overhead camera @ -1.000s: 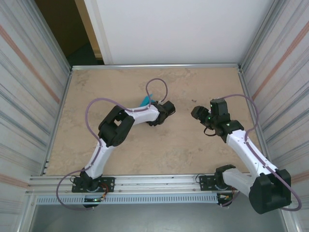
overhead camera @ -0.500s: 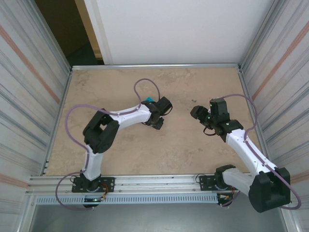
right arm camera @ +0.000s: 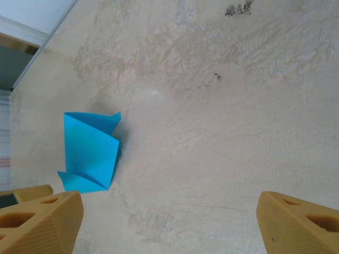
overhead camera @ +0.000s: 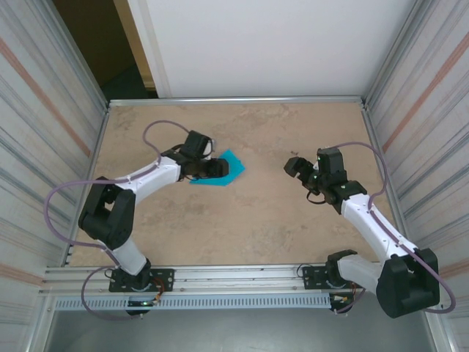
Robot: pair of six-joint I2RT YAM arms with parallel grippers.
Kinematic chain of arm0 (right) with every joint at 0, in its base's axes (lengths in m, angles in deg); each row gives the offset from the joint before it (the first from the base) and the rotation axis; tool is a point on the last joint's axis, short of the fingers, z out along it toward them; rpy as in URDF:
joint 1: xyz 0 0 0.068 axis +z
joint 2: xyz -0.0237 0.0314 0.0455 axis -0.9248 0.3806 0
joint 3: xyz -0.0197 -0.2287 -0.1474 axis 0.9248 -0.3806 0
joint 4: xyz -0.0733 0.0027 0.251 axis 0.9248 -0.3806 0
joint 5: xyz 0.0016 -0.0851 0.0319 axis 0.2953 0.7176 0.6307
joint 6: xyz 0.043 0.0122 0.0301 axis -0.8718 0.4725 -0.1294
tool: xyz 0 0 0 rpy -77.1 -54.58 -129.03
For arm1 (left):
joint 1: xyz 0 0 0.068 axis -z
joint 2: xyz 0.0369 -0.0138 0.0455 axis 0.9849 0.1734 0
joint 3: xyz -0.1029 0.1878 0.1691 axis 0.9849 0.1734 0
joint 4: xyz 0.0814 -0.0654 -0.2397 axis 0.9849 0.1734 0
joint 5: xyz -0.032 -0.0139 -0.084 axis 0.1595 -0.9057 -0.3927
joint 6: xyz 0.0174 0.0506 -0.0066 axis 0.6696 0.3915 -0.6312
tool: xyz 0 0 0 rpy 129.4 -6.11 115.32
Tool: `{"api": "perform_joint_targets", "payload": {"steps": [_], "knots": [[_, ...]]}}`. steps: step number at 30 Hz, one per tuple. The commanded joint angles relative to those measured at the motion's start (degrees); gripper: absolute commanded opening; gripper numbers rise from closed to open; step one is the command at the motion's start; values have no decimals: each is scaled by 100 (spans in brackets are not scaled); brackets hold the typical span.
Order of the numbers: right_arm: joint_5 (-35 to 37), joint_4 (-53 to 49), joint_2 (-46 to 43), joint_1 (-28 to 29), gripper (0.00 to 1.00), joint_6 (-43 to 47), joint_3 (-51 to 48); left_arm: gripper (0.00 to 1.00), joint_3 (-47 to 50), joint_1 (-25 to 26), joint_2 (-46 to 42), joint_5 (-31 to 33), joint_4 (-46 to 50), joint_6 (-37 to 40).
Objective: Fold a paper plane with a square sheet of paper (pick it up from the middle)
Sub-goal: Move the paper to the center of the table.
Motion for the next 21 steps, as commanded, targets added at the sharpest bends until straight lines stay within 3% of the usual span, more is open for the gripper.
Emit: {"api": "perform_joint_targets", "payload": {"steps": [1, 7, 16, 21], "knots": [[-129, 138, 83, -7, 84, -90, -112, 65, 60, -366, 212, -491, -401, -193], [-92, 165, 156, 103, 84, -103, -92, 65, -56, -764, 720, -1171, -827, -427], [-39, 170, 318, 248, 84, -113, -72, 64, -177, -804, 1058, -877, -732, -455], [-66, 208, 550, 380, 84, -238, -13, 60, -121, -786, 1229, -1193, -824, -641]]}}
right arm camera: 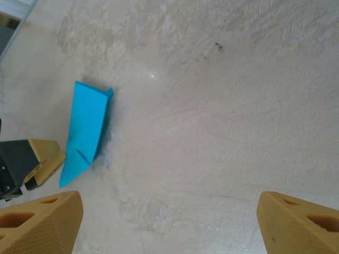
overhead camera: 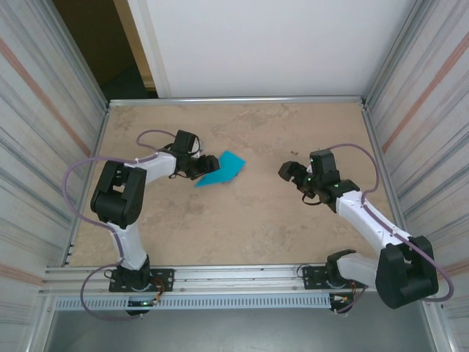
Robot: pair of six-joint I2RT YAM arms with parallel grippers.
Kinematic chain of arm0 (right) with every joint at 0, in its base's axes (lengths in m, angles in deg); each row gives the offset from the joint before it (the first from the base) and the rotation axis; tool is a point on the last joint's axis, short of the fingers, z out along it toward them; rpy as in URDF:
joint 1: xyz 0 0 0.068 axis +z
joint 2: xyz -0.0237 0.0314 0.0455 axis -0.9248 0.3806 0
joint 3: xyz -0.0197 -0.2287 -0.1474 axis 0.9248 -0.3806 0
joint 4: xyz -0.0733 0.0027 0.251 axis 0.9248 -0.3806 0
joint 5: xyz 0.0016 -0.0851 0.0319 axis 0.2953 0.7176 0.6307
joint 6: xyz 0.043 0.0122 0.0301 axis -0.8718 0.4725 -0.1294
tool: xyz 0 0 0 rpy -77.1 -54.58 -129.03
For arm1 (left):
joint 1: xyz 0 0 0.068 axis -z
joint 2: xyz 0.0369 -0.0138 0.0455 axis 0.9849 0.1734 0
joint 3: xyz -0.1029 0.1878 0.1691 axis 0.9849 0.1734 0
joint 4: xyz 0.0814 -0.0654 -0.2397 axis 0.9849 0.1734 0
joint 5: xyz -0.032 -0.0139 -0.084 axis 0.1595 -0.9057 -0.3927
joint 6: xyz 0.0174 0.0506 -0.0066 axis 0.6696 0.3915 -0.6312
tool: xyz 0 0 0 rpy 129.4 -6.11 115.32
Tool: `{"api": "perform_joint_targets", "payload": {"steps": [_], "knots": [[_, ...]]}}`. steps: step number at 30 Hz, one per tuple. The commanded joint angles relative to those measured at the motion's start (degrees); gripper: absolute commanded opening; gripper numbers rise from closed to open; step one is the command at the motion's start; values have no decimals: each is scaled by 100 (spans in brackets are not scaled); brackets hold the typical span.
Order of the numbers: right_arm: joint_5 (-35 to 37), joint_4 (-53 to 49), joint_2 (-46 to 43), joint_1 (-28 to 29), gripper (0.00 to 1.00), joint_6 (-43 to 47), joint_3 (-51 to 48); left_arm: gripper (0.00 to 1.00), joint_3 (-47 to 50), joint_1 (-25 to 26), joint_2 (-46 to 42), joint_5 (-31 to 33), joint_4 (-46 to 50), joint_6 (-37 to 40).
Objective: Fold a paper plane with a square sheet of paper (pick it up from the middle)
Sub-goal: Move the paper to the center of the table.
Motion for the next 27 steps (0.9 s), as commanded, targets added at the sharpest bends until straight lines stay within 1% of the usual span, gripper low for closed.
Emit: {"api": "perform_joint_targets", "payload": {"steps": [1, 6, 10, 15, 19, 20, 27], "knots": [[-12, 107, 186, 138, 84, -259, 70, 57, -26, 24, 136, -267, -64, -214], [-75, 300, 503, 504, 82, -721, 141, 46, 239, 185, 39, -306, -14, -476], [-84, 524, 810, 911, 81, -1121, 208, 38, 385, 394, -83, -175, 216, -617], [-156, 1016, 1452, 1458, 77, -1595, 332, 30, 644, 603, -218, -41, 425, -801], [-371, 1478, 1991, 1658, 69, -1867, 420, 27, 904, 675, -365, -57, 439, -985], [-383, 1591, 2089, 1700, 68, -2156, 424, 27, 952, 681, -413, -48, 425, -1043], [-364, 2115, 2600, 1903, 55, -2854, 437, 25, 1064, 710, -551, -129, 295, -1286]]}}
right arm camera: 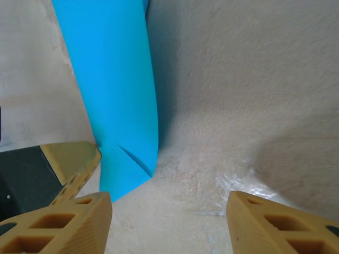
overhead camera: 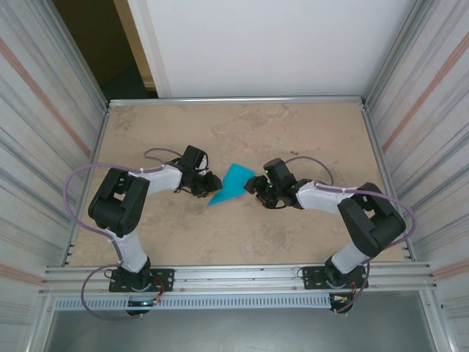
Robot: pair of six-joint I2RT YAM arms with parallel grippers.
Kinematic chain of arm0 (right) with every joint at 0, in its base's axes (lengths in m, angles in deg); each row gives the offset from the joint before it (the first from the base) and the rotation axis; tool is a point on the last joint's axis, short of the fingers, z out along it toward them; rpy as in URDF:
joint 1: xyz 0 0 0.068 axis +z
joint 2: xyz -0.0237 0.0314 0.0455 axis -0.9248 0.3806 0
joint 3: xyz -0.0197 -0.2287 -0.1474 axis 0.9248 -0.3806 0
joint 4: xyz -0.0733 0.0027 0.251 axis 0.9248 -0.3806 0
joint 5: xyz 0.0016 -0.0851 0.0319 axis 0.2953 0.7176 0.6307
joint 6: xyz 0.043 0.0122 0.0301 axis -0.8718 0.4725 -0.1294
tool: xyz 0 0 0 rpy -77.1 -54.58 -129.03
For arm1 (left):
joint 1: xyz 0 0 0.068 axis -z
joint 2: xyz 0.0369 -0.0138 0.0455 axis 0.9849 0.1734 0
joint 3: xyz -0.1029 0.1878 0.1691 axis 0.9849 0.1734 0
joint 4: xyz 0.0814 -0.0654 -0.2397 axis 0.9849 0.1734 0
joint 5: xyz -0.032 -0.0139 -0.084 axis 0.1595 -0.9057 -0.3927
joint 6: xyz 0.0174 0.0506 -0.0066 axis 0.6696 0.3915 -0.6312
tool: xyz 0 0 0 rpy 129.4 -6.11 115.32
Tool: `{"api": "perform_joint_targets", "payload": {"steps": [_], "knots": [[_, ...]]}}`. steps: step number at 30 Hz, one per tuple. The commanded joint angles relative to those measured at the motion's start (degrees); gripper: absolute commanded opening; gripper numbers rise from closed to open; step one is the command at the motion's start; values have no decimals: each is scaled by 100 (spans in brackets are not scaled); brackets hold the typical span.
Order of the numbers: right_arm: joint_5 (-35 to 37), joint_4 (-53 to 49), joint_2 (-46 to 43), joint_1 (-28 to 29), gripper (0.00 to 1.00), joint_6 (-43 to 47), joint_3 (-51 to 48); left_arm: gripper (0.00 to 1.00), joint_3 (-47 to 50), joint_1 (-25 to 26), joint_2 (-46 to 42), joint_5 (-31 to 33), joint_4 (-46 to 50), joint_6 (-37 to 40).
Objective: Fold a paper plane with a square sheet of paper (pick it up from the middle)
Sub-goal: Move the paper to the center of the table, then fold the wing for the fifth time at the center of the table.
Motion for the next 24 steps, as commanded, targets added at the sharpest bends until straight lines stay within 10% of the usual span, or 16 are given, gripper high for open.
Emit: {"api": "perform_joint_targets", "payload": {"steps": [1, 24], "knots": [[-63, 467, 238, 84, 54, -565, 152, 25, 138, 55, -87, 57, 293, -195], [-220, 1342, 1168, 355, 32, -836, 446, 24, 113, 61, -30, -75, 221, -204]]}}
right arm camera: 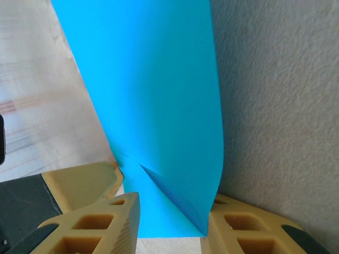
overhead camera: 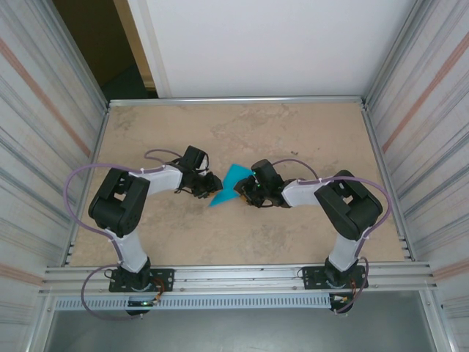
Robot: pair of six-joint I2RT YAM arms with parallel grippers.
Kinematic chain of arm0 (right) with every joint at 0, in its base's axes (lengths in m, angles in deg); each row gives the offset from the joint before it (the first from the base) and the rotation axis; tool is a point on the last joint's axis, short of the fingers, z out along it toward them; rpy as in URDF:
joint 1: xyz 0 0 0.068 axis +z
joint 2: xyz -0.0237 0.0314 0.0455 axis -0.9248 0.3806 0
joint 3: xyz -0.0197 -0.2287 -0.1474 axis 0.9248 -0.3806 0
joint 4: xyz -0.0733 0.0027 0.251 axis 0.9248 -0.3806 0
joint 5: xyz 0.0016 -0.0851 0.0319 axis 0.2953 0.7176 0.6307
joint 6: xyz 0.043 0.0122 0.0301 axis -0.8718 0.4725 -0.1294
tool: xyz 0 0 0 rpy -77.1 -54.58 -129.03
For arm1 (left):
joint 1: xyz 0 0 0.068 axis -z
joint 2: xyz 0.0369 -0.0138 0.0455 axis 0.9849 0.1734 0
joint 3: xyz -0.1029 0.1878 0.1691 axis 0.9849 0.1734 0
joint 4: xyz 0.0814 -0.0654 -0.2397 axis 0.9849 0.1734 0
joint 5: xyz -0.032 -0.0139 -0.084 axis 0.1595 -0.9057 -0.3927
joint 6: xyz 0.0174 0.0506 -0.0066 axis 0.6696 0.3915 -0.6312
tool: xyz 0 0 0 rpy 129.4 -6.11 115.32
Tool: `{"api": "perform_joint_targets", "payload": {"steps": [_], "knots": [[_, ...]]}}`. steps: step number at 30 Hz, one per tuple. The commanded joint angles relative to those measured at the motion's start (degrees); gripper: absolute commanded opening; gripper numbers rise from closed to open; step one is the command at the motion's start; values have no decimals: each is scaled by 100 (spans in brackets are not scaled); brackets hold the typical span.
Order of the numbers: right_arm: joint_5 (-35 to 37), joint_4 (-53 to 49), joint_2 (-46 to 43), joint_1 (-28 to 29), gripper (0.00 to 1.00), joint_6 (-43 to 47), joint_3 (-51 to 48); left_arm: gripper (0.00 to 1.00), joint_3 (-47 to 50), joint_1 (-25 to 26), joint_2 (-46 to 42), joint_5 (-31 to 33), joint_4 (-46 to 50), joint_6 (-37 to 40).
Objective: Fold a paper plane with a square sheet of paper (pick it up from the middle)
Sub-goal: Fold the wing for the fifth time at the center of the table.
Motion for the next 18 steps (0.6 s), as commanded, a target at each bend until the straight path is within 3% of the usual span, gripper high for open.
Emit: {"api": "perform_joint_targets", "payload": {"steps": [1, 18], "knots": [[-37, 330, 85, 38, 32, -194, 43, 24, 102, 33, -28, -31, 226, -56], [303, 587, -276, 88, 19, -192, -292, 26, -46, 33, -196, 17, 306, -18]]}}
